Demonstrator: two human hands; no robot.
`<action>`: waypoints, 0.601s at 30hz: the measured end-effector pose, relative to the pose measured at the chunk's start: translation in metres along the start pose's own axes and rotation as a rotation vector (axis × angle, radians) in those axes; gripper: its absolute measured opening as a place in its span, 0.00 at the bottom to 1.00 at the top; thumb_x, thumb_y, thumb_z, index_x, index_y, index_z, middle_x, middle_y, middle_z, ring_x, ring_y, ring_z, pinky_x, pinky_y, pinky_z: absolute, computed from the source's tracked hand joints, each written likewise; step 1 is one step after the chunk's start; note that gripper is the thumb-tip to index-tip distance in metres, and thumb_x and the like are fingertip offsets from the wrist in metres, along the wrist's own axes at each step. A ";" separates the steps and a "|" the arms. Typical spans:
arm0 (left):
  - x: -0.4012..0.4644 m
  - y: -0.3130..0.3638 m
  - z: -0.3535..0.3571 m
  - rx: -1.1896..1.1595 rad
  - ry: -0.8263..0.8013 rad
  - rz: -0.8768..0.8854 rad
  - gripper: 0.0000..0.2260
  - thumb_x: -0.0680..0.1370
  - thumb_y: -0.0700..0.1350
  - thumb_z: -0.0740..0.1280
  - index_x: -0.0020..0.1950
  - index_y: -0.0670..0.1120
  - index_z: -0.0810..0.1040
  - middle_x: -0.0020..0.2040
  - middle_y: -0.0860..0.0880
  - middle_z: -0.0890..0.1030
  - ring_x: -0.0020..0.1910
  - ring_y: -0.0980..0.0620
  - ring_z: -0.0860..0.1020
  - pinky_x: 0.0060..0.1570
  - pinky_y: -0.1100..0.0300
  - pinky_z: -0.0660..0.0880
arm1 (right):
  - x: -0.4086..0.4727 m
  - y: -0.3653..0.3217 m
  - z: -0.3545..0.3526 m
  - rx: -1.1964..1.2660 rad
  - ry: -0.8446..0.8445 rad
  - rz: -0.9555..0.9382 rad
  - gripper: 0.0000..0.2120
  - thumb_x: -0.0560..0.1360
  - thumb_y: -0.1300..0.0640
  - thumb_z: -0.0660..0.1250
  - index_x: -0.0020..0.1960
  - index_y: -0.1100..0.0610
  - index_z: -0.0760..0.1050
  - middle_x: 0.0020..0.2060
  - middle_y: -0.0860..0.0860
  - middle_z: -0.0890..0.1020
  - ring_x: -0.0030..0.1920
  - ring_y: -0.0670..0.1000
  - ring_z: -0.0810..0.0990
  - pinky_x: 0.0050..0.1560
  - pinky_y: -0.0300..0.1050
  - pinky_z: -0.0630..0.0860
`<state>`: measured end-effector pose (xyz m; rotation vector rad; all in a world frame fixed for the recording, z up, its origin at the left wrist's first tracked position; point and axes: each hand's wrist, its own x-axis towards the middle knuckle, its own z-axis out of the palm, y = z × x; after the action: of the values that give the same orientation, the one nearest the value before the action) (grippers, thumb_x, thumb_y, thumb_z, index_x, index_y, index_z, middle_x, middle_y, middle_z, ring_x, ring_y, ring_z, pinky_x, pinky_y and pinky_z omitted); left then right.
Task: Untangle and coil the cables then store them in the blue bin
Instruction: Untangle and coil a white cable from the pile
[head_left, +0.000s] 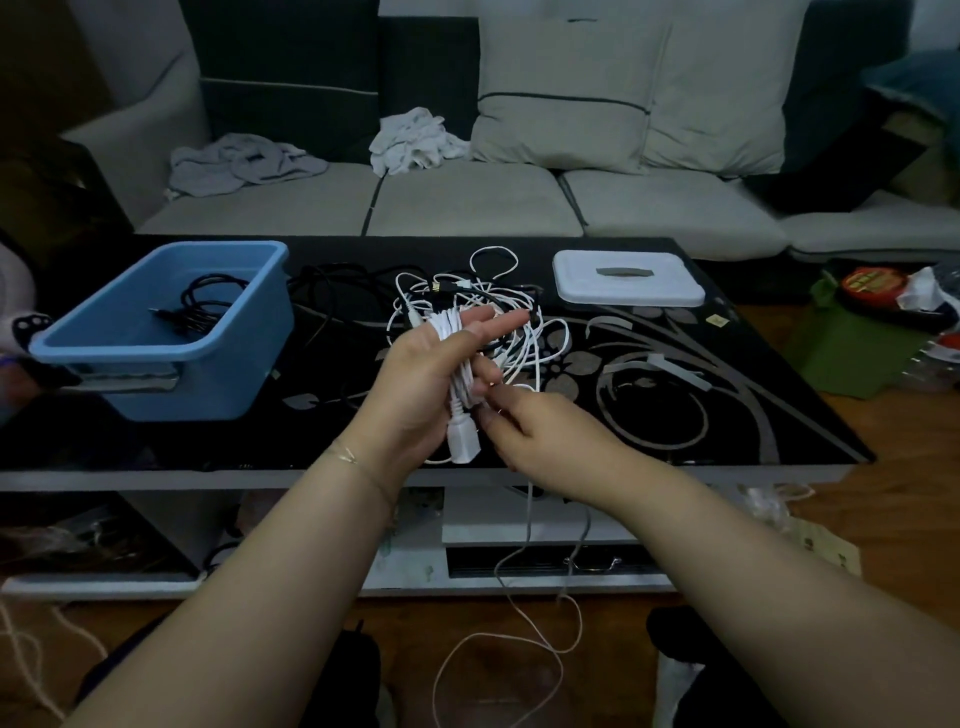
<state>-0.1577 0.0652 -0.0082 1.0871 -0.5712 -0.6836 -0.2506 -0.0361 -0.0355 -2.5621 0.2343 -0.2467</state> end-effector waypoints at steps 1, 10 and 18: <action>-0.001 -0.001 0.001 0.008 0.003 -0.008 0.14 0.82 0.36 0.57 0.67 0.35 0.67 0.57 0.44 0.83 0.27 0.57 0.76 0.27 0.68 0.72 | 0.000 -0.001 -0.001 -0.034 -0.009 -0.012 0.10 0.81 0.48 0.55 0.53 0.52 0.72 0.36 0.48 0.76 0.40 0.54 0.75 0.36 0.47 0.70; 0.004 -0.008 -0.003 0.457 0.037 0.076 0.15 0.83 0.41 0.58 0.69 0.42 0.64 0.60 0.49 0.80 0.45 0.53 0.84 0.45 0.57 0.81 | -0.003 -0.005 -0.007 0.114 -0.057 -0.003 0.10 0.79 0.51 0.61 0.40 0.48 0.72 0.26 0.44 0.71 0.27 0.42 0.70 0.32 0.42 0.64; 0.003 -0.013 -0.011 1.057 -0.062 0.119 0.32 0.75 0.69 0.51 0.56 0.42 0.77 0.40 0.46 0.83 0.38 0.49 0.82 0.46 0.52 0.77 | -0.003 0.001 -0.028 0.442 -0.115 0.020 0.11 0.80 0.58 0.61 0.40 0.57 0.73 0.23 0.41 0.72 0.24 0.39 0.68 0.28 0.33 0.63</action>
<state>-0.1511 0.0658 -0.0239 1.9858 -1.0944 -0.2763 -0.2600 -0.0505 -0.0130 -2.1258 0.1424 -0.1248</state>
